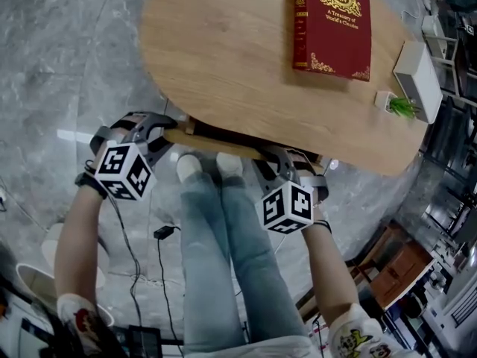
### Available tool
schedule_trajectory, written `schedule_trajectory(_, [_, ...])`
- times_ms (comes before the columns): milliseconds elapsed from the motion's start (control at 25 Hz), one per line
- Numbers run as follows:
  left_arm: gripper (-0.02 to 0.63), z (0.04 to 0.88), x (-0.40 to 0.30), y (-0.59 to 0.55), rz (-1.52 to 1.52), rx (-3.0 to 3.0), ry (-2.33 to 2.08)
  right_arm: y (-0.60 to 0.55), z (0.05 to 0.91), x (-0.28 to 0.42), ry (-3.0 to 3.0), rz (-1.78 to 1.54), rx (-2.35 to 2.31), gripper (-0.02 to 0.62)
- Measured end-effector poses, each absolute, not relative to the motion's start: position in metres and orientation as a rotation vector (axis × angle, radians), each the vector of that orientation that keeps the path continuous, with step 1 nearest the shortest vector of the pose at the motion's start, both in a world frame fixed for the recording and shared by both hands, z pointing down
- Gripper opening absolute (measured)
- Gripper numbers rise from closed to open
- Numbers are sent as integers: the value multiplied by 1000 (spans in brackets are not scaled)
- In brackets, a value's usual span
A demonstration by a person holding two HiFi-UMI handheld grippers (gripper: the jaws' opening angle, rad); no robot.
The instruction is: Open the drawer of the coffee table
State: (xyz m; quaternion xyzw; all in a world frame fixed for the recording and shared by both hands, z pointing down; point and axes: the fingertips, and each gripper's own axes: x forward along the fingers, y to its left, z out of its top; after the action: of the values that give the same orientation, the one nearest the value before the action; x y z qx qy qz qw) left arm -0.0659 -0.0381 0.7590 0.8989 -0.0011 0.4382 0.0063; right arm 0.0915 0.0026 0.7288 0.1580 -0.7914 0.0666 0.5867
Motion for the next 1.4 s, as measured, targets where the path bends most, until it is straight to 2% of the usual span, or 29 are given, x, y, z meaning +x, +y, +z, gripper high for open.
schedule_trajectory(1400, [83, 761, -85, 64, 1377, 2734, 89, 102, 731, 74, -1821, 256, 196, 64])
